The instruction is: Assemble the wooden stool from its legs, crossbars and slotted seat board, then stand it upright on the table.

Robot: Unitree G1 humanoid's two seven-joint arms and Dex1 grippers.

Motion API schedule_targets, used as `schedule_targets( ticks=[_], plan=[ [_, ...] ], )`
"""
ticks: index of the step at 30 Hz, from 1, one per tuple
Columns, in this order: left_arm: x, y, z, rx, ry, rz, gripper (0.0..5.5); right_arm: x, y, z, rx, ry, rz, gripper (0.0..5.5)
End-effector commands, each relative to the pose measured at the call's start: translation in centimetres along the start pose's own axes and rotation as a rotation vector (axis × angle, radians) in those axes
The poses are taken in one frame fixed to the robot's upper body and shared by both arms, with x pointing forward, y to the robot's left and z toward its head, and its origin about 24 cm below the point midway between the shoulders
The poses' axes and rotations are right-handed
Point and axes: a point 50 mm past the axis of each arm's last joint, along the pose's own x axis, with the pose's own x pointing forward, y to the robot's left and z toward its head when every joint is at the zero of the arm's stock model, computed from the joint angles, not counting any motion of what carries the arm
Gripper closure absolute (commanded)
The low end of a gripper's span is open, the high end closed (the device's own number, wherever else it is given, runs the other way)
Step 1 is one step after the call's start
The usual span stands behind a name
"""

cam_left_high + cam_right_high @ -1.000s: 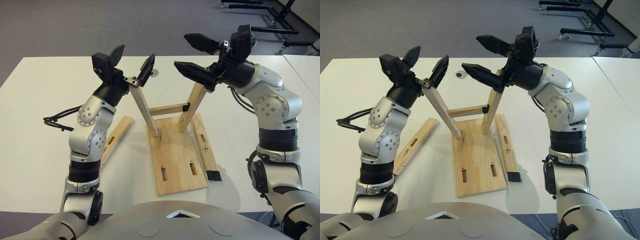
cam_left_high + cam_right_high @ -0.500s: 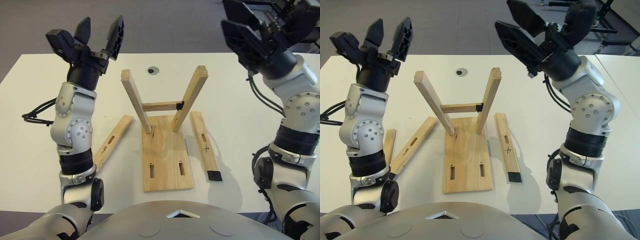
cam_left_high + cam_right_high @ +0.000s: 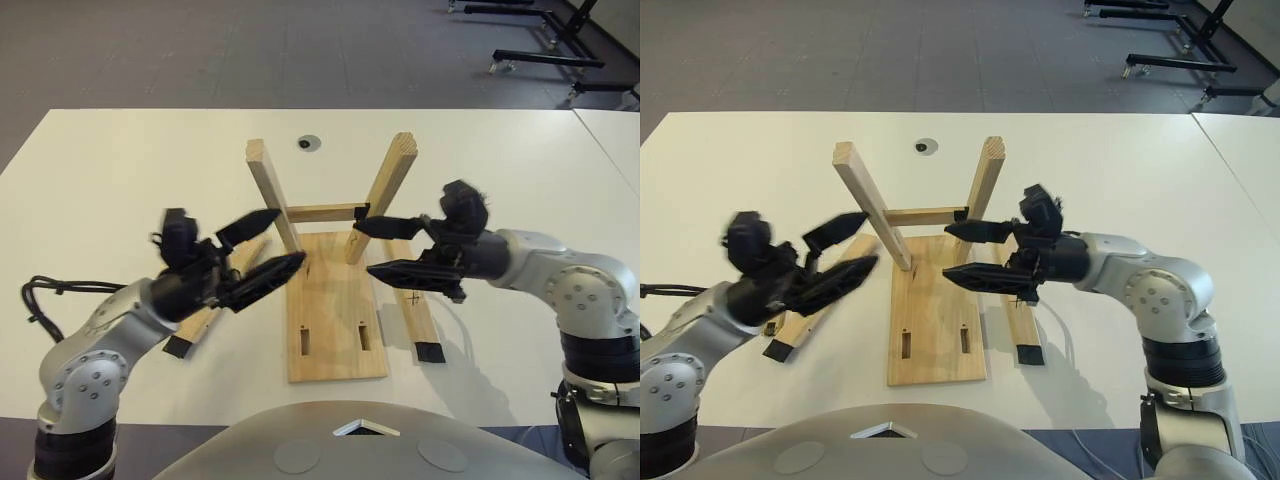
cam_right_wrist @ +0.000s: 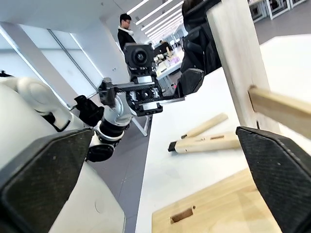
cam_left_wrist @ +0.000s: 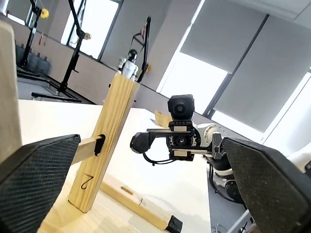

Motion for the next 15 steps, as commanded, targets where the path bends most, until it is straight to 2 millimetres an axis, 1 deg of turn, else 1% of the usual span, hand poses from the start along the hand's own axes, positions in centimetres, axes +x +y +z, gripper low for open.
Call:
schedule_targets(
  ticks=[1, 5, 8, 10, 12, 13, 15],
  plan=[
    [0.5, 1.0, -1.3, -0.013, 0.077, 0.018, 0.14, 0.0, -0.7, -1.6, -0.015, 0.095, -0.011, 0.10],
    [0.4, 3.0, -1.8, 0.027, 0.153, 0.074, 0.14, 0.4, -1.6, -2.2, -0.059, 0.151, -0.008, 0.10],
    [0.7, 4.2, -1.1, 0.098, 0.180, 0.075, 0.14, 0.4, -2.6, -2.1, -0.098, 0.190, -0.024, 0.10],
    [1.0, 5.1, -0.7, 0.131, 0.190, 0.071, 0.14, 0.4, -4.0, -1.8, -0.124, 0.198, -0.068, 0.10],
    [1.8, 6.2, -0.6, 0.178, 0.234, 0.054, 0.14, -0.1, -5.0, -1.5, -0.161, 0.227, -0.094, 0.10],
    [2.4, 6.6, -0.5, 0.198, 0.250, 0.043, 0.14, -0.4, -5.4, -1.1, -0.178, 0.230, -0.104, 0.10],
    [3.4, 6.7, -0.2, 0.228, 0.262, 0.001, 0.14, -0.6, -6.1, 0.1, -0.212, 0.215, -0.118, 0.10]
  ],
)
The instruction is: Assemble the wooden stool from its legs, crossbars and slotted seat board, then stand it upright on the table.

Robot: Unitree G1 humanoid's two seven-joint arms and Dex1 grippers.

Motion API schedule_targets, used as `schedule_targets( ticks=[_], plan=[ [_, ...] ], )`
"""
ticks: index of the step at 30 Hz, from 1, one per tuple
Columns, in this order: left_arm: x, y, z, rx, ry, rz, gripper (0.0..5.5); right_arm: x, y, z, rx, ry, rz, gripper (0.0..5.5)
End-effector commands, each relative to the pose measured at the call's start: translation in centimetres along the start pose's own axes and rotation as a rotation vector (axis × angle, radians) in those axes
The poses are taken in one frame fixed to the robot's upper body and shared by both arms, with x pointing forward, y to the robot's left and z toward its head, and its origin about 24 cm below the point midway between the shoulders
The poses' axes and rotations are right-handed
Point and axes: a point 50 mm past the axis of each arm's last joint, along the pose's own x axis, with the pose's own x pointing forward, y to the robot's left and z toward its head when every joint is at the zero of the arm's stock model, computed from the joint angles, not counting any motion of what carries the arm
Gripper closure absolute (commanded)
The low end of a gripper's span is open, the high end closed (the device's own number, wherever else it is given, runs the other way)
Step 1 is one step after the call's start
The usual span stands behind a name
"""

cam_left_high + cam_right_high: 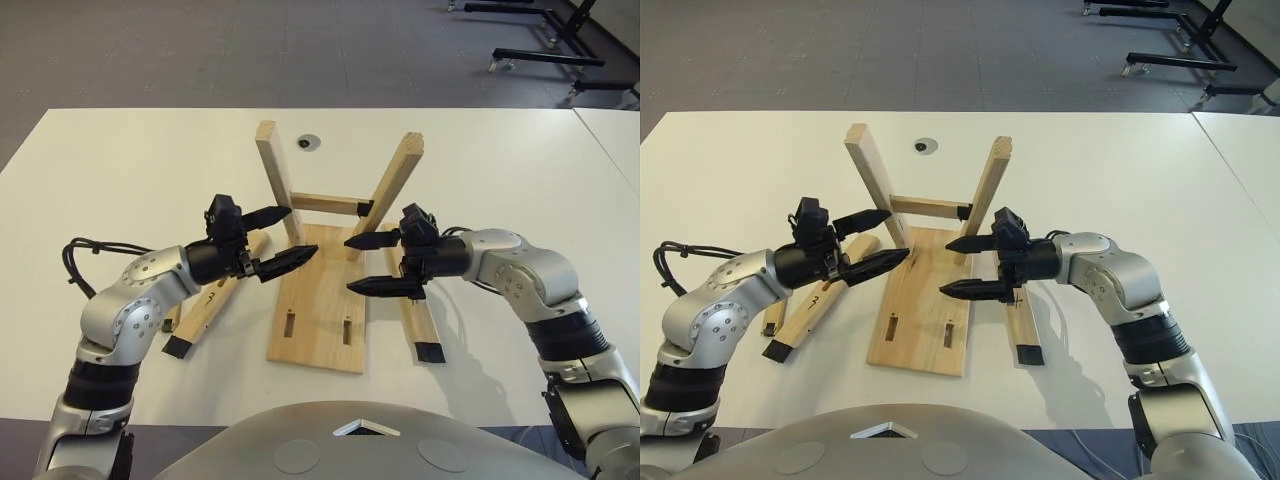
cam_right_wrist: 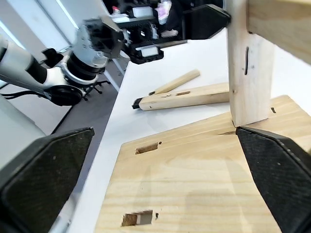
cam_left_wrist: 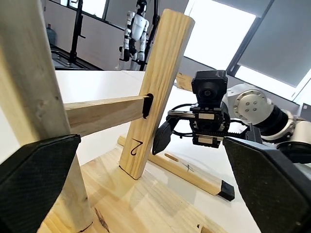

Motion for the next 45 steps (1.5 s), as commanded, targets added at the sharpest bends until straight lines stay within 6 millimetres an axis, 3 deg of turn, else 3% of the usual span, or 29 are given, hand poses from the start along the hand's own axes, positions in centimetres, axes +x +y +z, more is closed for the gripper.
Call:
schedule_targets(
  ticks=[1, 5, 9, 11, 15, 19, 22, 27, 30, 36, 40, 45],
  plan=[
    [1.6, 0.5, 1.0, 0.081, 0.028, -0.062, 0.14, -0.8, -1.6, 2.4, -0.088, -0.017, -0.043, 0.10],
    [1.6, 1.2, 1.1, 0.108, 0.007, -0.010, 0.14, -1.2, -1.8, 3.5, -0.112, -0.070, -0.047, 0.10],
    [1.5, 1.0, 0.7, 0.095, -0.035, 0.024, 0.14, -1.4, -1.5, 3.2, -0.106, -0.092, -0.060, 0.10],
    [1.2, 1.1, 0.8, 0.222, 0.012, 0.091, 0.14, -2.1, 0.1, 3.1, -0.146, -0.073, -0.043, 0.10],
    [-1.0, -1.1, 3.9, 0.348, -0.080, 0.156, 0.14, -3.9, 3.2, 3.8, -0.182, -0.091, -0.034, 0.10],
    [-3.9, -2.3, 3.8, 0.314, -0.148, 0.317, 0.14, -4.5, 3.8, 4.4, -0.132, -0.254, -0.079, 0.10],
    [-5.5, -2.4, 2.6, 0.225, -0.187, 0.463, 0.14, -4.7, 3.2, 5.1, -0.103, -0.409, -0.193, 0.10],
    [-9.2, 0.3, -0.8, 0.128, -0.153, 1.041, 0.14, -3.3, 4.4, 2.7, 0.015, -0.450, -0.259, 0.10],
    [-11.5, 0.6, -2.3, 0.132, -0.132, 1.306, 0.14, -2.8, 5.5, 1.6, 0.060, -0.446, -0.253, 0.10],
    [-11.4, -2.4, -5.5, 0.037, 0.034, 1.365, 0.14, -2.5, 6.2, 0.9, 0.102, -0.443, -0.265, 0.10],
    [-11.5, -3.0, -7.8, -0.067, 0.188, 1.367, 0.14, -2.3, 7.1, 0.8, 0.103, -0.445, -0.274, 0.10],
    [-13.4, -3.0, -9.4, -0.140, 0.326, 1.443, 0.33, -2.0, 7.6, 1.3, 0.100, -0.458, -0.249, 0.10]
  ],
)
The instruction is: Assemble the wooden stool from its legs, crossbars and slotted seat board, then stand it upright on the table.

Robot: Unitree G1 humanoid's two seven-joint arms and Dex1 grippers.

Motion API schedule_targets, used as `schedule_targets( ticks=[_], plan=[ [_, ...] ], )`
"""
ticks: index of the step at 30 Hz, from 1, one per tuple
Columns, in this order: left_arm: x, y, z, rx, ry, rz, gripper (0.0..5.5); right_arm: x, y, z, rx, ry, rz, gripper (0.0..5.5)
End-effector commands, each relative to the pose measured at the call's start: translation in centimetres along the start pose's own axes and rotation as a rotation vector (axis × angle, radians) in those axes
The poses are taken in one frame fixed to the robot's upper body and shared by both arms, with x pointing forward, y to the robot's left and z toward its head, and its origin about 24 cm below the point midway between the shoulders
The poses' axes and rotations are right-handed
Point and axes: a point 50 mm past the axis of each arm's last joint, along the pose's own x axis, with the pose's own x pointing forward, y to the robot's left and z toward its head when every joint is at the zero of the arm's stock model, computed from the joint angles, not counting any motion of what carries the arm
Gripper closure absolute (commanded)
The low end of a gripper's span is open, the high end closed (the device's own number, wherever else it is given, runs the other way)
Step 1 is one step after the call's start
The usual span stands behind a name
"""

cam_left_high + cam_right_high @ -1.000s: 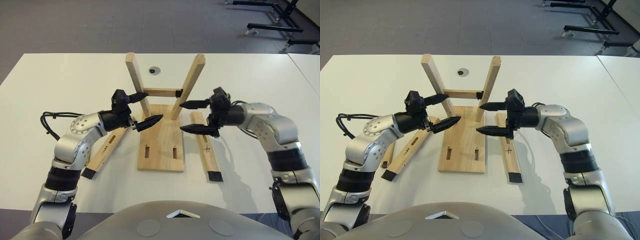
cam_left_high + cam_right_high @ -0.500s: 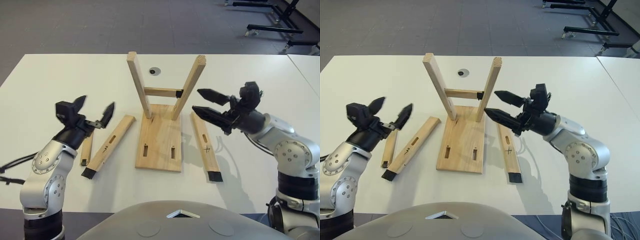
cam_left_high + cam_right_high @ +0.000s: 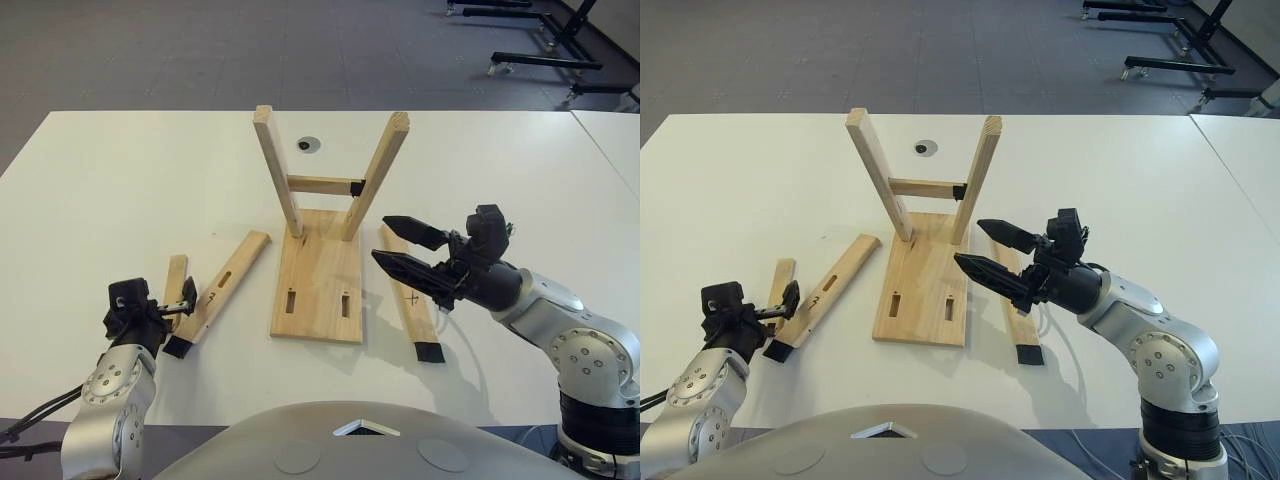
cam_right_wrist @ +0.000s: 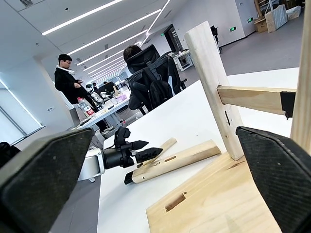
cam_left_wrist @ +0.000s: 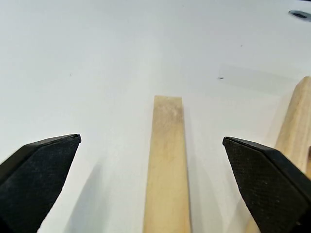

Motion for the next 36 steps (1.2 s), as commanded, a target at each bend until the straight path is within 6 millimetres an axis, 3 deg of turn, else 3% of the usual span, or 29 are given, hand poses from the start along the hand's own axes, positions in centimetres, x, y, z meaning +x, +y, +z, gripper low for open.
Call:
schedule_targets(
  ticks=[1, 15, 25, 28, 30, 33, 36],
  plan=[
    [-0.1, 1.0, -1.1, 0.037, 0.094, 0.025, 0.41, 0.1, 0.6, 0.4, -0.004, 0.000, 0.019, 0.10],
    [-2.0, -0.7, -2.5, 0.073, 0.197, -0.101, 2.70, 0.4, 0.7, 1.1, -0.019, 0.007, 0.020, 0.10],
    [-1.1, 0.4, -3.9, 0.053, 0.237, -0.026, 4.17, 0.6, 0.3, 1.6, -0.050, 0.026, 0.011, 0.10],
    [-0.9, 0.4, -4.4, 0.039, 0.242, -0.027, 4.23, 0.9, 0.2, 1.6, -0.054, 0.033, 0.021, 0.10],
    [-0.5, 0.2, -4.6, -0.068, 0.245, -0.043, 4.23, 1.0, 0.2, 1.7, -0.061, 0.040, 0.031, 0.10],
    [0.5, 0.0, -2.8, -0.101, 0.138, -0.085, 4.23, 1.2, 0.0, 2.5, -0.078, 0.002, 0.039, 0.10],
    [2.5, -0.5, 4.8, -0.009, -0.242, -0.158, 4.23, 1.4, 1.0, 4.1, -0.061, -0.035, 0.135, 0.10]
  ],
)
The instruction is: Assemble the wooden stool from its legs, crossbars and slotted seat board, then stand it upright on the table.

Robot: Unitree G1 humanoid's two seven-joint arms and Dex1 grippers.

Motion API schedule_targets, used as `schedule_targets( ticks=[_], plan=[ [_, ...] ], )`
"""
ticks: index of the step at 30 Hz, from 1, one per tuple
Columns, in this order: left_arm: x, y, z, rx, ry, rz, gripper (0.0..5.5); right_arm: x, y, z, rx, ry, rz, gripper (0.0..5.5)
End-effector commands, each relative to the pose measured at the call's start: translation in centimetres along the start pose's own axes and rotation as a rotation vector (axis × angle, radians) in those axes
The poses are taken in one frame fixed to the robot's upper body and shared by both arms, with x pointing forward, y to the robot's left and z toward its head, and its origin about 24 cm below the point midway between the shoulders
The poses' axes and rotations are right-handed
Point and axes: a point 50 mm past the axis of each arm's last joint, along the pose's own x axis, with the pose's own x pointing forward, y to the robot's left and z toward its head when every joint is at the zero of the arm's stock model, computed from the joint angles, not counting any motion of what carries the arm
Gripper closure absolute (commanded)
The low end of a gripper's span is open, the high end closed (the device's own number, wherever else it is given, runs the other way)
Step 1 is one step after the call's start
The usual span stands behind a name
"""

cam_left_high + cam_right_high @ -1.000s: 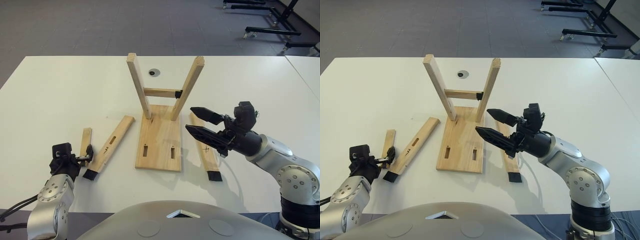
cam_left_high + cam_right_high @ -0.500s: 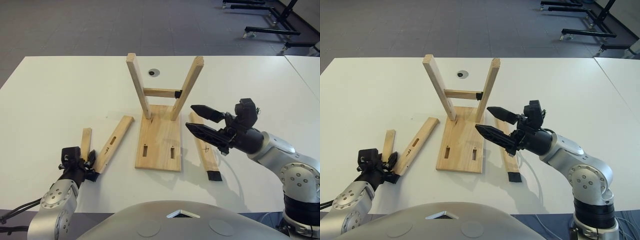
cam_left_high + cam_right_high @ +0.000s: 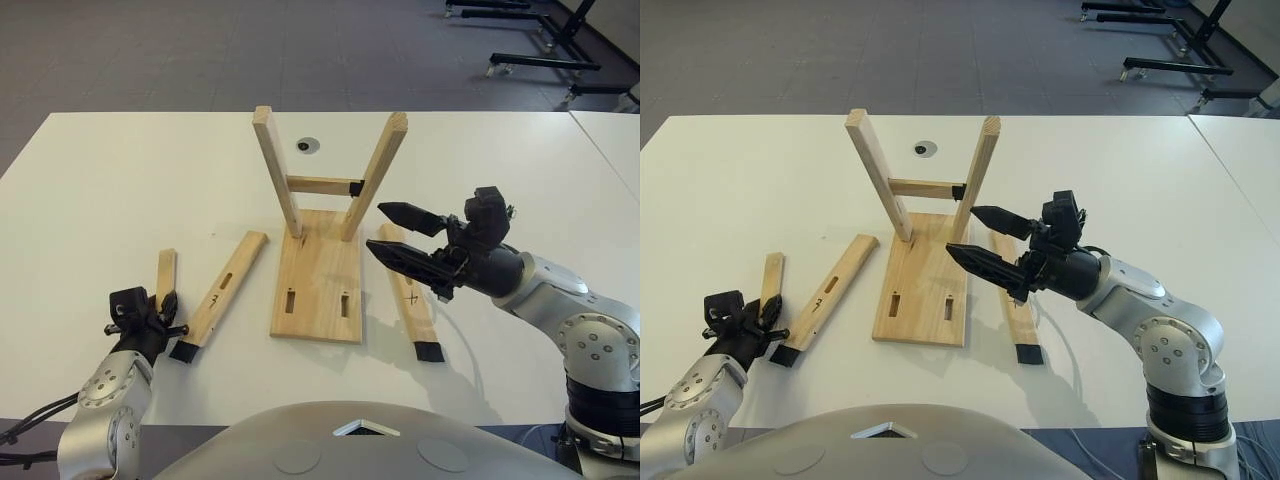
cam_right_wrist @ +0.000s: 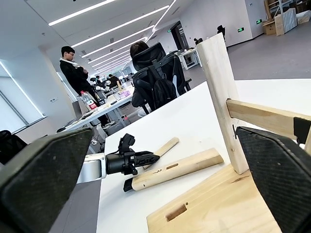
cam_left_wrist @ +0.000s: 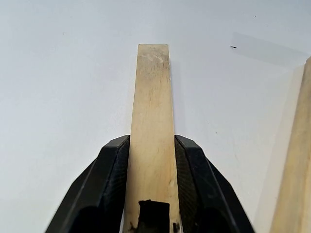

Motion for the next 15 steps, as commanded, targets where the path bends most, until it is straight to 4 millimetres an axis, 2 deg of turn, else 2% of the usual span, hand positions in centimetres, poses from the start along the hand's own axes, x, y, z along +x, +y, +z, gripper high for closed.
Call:
schedule_targets(
  ticks=[1, 3, 4, 6, 8, 9, 12, 15],
  plan=[
    [1.9, -1.4, 7.5, 0.147, -0.358, -0.102, 4.23, 0.7, 1.0, 2.6, -0.009, -0.062, 0.115, 0.10],
    [1.8, -3.9, 13.5, 0.287, -0.660, -0.191, 4.23, 2.3, 0.7, 4.6, -0.020, -0.145, 0.116, 0.10],
    [1.4, -5.1, 15.8, 0.345, -0.788, -0.225, 4.23, 3.3, 0.7, 5.2, -0.030, -0.162, 0.122, 0.10],
    [0.1, -7.5, 18.8, 0.619, -1.010, -0.276, 4.23, 5.4, 1.0, 5.8, -0.035, -0.184, 0.139, 0.10],
    [-0.4, -9.3, 19.3, 0.847, -1.120, -0.317, 4.23, 7.2, 1.0, 6.1, -0.027, -0.210, 0.123, 0.10],
    [-0.3, -9.8, 19.2, 0.900, -1.145, -0.333, 4.23, 7.9, 1.0, 6.3, -0.021, -0.226, 0.120, 0.10],
    [-0.2, -10.9, 18.3, 0.936, -1.192, -0.368, 4.23, 9.5, 0.7, 6.6, -0.010, -0.271, 0.097, 0.10],
    [-0.6, -11.6, 17.8, 0.915, -1.225, -0.397, 4.23, 10.2, 0.4, 6.9, 0.005, -0.321, 0.067, 0.10]
  ],
)
